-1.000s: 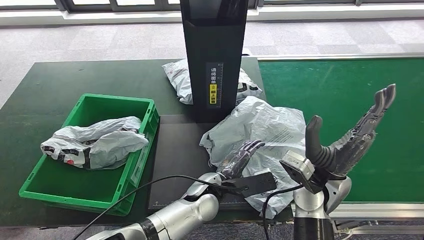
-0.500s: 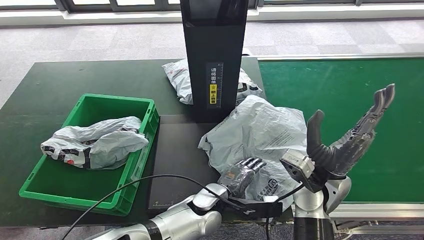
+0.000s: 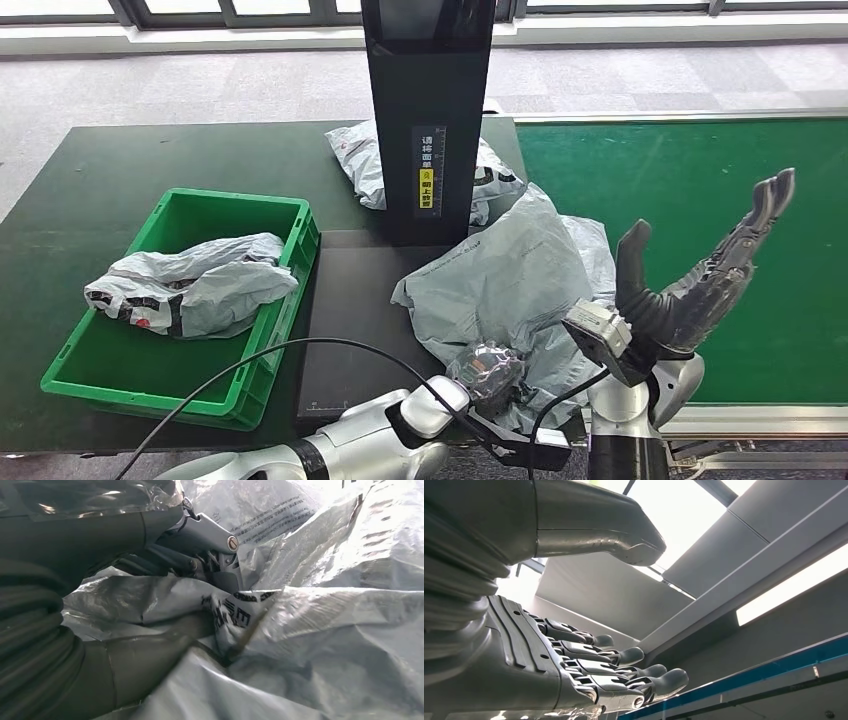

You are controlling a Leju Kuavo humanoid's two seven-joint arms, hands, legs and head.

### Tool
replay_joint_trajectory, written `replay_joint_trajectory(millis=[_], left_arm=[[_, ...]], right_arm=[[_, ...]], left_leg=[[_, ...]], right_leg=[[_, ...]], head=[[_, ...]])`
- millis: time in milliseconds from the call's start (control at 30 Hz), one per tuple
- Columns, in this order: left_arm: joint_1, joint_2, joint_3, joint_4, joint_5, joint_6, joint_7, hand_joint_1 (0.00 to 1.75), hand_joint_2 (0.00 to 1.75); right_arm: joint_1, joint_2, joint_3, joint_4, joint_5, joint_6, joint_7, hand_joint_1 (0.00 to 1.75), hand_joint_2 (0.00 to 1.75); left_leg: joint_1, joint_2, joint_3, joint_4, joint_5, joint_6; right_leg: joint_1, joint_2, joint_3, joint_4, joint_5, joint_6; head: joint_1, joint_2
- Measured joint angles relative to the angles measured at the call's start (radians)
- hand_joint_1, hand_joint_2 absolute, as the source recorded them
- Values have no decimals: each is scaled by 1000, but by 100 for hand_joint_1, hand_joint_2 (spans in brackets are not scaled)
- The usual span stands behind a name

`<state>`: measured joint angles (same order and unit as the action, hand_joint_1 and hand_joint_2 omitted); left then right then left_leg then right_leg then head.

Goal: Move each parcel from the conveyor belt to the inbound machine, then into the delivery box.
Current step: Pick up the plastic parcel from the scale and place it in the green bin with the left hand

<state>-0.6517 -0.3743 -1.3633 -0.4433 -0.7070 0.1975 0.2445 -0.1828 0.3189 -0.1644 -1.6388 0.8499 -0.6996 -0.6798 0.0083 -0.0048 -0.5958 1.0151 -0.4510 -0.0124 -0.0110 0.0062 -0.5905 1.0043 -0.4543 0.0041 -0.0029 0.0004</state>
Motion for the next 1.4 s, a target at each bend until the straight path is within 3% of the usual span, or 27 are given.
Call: replay_joint_trajectory(millis=[467,733,800,867,900,1000,1067,1167,1267,1400], left_arm=[[-2,-2,-11,10,-67,13,46,175,175],[-7,2,-11,29,-152,248,160,175,175],[-7,5,11,14,-223,344,200,175,175],[8,18,92,-62,-415,448,237,175,175],[25,26,172,-131,-544,478,222,175,175],[105,35,481,-379,-800,503,33,175,175],[155,34,683,-530,-802,504,-110,175,175],[209,31,947,-734,-746,505,-245,175,175],[258,27,1127,-898,-681,506,-313,175,175],[291,26,1304,-1058,-584,506,-390,175,175]], right_arm=[[0,0,0,0,-3,0,0,0,175],[9,0,-2,-11,5,0,16,0,175],[14,0,-9,-18,11,0,25,0,175],[21,0,-15,-29,18,-1,34,0,175],[23,0,-16,-32,20,-1,36,0,175],[25,-1,-22,-34,22,-1,33,0,175],[27,-1,-34,-34,21,-1,29,0,175],[31,-2,-54,-34,15,-1,24,0,175],[34,-2,-71,-34,8,-1,19,0,175],[38,-2,-87,-36,3,-1,22,0,175]], left_leg=[[0,0,0,0,0,0],[0,0,0,0,1,0],[0,0,0,0,1,0],[0,0,-1,0,1,0],[0,0,-1,0,1,0],[0,3,-1,0,0,0],[0,7,-1,0,-1,-1],[0,9,-1,0,-1,-2],[1,9,-1,-1,0,-3],[1,8,-1,-1,0,-3]], right_leg=[[0,0,0,0,0,0],[0,0,-1,0,0,0],[0,0,-1,0,0,0],[-1,0,-1,0,0,0],[-1,0,-1,0,0,0],[-1,3,-3,0,0,0],[0,7,-4,0,0,-1],[1,9,-5,1,1,-1],[3,9,-5,1,0,-2],[3,9,-5,1,0,-2]], head=[[0,0],[0,0],[0,0],[0,0],[0,0],[0,0],[0,0],[0,0],[0,0],[0,0]])
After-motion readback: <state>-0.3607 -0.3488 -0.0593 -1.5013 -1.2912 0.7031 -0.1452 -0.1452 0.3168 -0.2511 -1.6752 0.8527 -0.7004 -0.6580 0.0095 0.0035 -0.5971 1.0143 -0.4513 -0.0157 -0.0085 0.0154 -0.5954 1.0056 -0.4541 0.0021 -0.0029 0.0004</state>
